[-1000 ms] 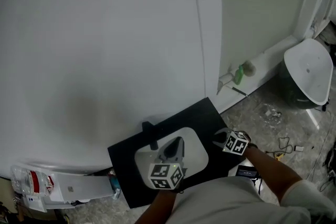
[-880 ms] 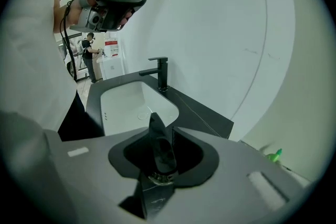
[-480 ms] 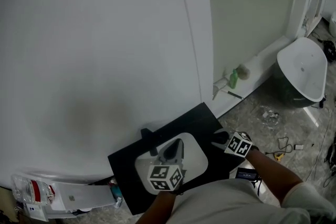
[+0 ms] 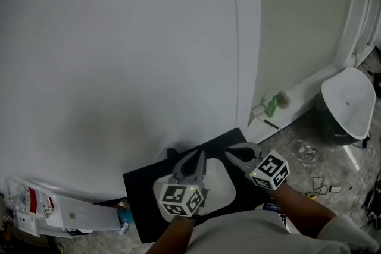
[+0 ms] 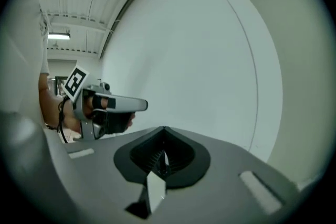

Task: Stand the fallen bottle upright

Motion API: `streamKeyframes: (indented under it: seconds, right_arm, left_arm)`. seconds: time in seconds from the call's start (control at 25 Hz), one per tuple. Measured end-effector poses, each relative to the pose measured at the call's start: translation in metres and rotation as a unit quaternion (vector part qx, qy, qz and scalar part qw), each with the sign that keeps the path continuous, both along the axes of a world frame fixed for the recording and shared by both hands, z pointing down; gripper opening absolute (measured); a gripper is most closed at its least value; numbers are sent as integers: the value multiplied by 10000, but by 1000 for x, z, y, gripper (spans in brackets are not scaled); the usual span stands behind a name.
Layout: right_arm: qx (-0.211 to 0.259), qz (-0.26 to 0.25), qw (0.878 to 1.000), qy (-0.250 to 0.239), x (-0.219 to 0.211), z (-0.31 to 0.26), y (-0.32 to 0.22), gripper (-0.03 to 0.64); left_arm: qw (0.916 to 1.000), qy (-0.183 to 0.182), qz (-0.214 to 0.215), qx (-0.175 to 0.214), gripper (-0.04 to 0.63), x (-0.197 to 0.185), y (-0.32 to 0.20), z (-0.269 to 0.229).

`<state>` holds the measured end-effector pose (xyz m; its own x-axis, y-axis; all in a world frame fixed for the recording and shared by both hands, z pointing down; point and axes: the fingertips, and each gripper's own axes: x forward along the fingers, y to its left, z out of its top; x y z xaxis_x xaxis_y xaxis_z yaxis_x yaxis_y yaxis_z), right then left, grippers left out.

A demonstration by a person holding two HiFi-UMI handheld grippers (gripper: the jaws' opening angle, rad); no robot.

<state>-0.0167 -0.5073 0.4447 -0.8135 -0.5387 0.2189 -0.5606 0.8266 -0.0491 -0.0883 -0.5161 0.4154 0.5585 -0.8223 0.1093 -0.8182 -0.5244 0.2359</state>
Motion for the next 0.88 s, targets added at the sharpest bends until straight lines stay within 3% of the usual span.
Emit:
streamKeyframes:
  seconds: [0.32, 0.88]
  right_arm:
    - [40, -214, 9977, -640, -42, -78, 2, 2]
    - [-18, -425, 9953, -873, -61, -98, 13, 2]
  left_arm:
    - [9985, 200, -377, 342, 9, -30, -4, -47]
    - [9968, 348, -551, 459, 9, -43, 0, -59]
